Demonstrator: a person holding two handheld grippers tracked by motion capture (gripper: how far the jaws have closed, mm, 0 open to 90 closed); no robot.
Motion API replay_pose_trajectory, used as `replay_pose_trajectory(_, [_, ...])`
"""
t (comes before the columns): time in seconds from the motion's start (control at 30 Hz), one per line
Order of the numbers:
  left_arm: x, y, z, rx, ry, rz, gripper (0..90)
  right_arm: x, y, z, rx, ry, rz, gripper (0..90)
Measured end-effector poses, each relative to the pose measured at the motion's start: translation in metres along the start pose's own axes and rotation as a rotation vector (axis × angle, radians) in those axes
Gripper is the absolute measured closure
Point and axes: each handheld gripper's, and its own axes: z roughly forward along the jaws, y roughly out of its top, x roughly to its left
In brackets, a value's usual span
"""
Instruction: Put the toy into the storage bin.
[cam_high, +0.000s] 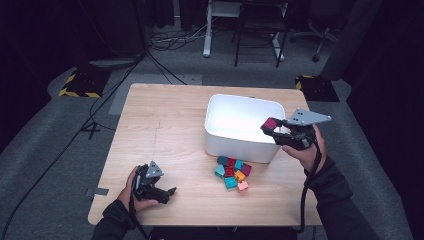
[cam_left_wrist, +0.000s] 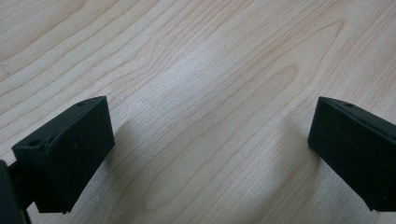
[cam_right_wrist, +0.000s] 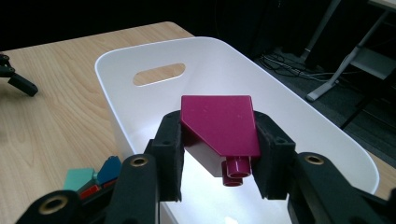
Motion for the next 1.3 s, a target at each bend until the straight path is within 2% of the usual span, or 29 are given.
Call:
replay_pose_trajectory(0.13, [0.0, 0.0, 0.0, 0.001, -0.002, -0.002, 0.5, -0.005, -0.001, 0.01, 0.013, -0.003, 0.022, 59.0])
replay_pose_trajectory(0.17, [0.0, 0.0, 0.0, 0.001, -0.002, -0.002, 0.5, -0.007, -0.001, 0.012, 0.018, -0.007, 0.013, 59.0])
replay_pose_trajectory(0.37, [0.0, 0.0, 0.0, 0.001, -0.002, -0.002, 0.5, -0.013, -0.002, 0.025, 0.058, -0.015, 0.034, 59.0])
replay_pose_trajectory(0.53, [0.0, 0.0, 0.0, 0.0, 0.0, 0.0, 0.5, -0.016, -0.005, 0.03, 0.072, -0.02, 0.056, 59.0])
replay_pose_trajectory(0.57, [0.0, 0.0, 0.0, 0.001, -0.002, 0.0, 0.5, -0.018, -0.006, 0.032, 0.073, -0.02, 0.044, 59.0])
replay_pose_trajectory(1.07, [0.0, 0.0, 0.0, 0.001, -0.003, -0.002, 0.5, -0.021, -0.008, 0.037, 0.095, -0.034, 0.058, 58.7])
replay_pose_trajectory(1.3, [0.0, 0.0, 0.0, 0.0, 0.0, 0.001, 0.5, -0.021, -0.008, 0.037, 0.087, -0.036, 0.063, 55.6])
